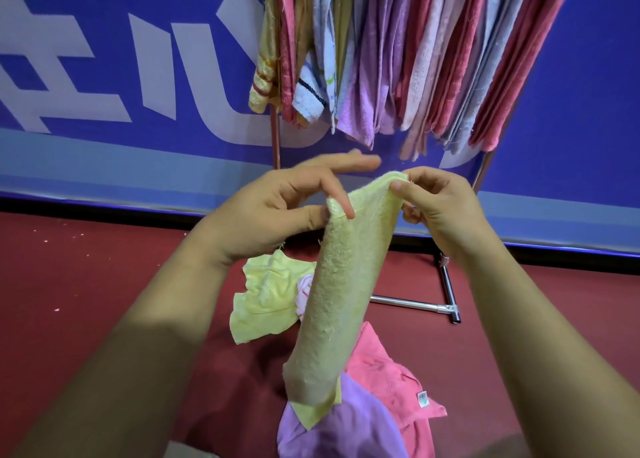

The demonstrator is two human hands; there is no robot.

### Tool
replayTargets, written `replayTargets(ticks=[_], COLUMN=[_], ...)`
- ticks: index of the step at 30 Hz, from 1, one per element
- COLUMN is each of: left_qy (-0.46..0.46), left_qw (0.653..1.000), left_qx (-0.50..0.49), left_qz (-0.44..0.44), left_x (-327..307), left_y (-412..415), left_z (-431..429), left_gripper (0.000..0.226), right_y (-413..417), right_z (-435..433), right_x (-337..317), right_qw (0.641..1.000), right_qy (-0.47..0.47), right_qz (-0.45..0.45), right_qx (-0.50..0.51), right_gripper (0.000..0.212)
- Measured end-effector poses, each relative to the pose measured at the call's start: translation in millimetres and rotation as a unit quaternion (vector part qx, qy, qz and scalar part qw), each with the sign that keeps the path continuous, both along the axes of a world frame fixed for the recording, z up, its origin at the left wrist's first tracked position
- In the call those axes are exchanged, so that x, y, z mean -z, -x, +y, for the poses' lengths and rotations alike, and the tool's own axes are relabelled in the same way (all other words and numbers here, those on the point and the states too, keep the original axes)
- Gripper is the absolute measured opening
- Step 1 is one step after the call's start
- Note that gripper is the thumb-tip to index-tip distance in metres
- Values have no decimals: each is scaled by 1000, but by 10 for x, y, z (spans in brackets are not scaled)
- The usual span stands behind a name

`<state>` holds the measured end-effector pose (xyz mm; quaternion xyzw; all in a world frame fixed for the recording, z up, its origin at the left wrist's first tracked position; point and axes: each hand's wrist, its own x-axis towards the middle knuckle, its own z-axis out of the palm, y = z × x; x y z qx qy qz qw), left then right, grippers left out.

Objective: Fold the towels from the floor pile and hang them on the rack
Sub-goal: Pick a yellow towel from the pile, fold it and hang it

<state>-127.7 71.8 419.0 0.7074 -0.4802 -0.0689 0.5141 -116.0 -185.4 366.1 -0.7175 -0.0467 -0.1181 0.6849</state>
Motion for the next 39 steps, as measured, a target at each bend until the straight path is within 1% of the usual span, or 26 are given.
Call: replayTargets(ticks=[2,4,5,6,9,10,13,15,18,23,26,30,31,35,37,39], left_qy=[14,-5,-26,-53,-123,-127,-111,-101,-77,-47,-37,-24,-22,-16,-35,-113], left_qw=[997,993,994,993,973,967,957,949,938,934,931,937,939,940,944,937], left_qx=[46,12,-24,-67,-183,-207,-260,-291,-327,-348,-357,-345,-341,-339,-328,-319], left_qz=[65,114,108,79,-62,-79,-57,-70,-80,-73,-69,-50,-40,-15,-30,-84], left_x=[-12,-23,-25,-21,-6,8,57,93,118,111,113,114,111,97,94,112], left_y=[61,86,79,59,9,5,8,-10,-46,-55,-57,-77,-78,-65,-68,-108], left_z=[-35,-55,-55,-50,-59,-74,-129,-150,-153,-136,-133,-141,-144,-151,-137,-80], left_gripper=[7,9,12,14,13,11,6,6,7,6,6,5,5,5,7,17], right_y=[7,22,30,38,60,69,90,92,105,132,142,198,207,213,220,219], right_z=[33,69,87,102,157,180,277,337,407,503,550,583,588,583,581,562], right_x=[6,0,-5,-8,-18,-27,-52,-59,-77,-122,-98,-102,-103,-106,-119,-126], right_qw=[1000,999,999,999,997,997,998,997,994,996,996,994,993,992,993,994], right_qy=[5,9,14,24,66,67,31,-3,-18,-34,-15,19,32,66,66,55], right_qz=[3,5,6,7,13,15,20,20,1,-56,-61,-70,-73,-74,-73,-72], right_qx=[-18,-31,-36,-37,-36,-38,-48,-74,-105,-57,-66,-86,-88,-78,-71,-59], right_gripper=[19,16,15,16,18,17,13,14,20,19,8,6,8,9,11,12])
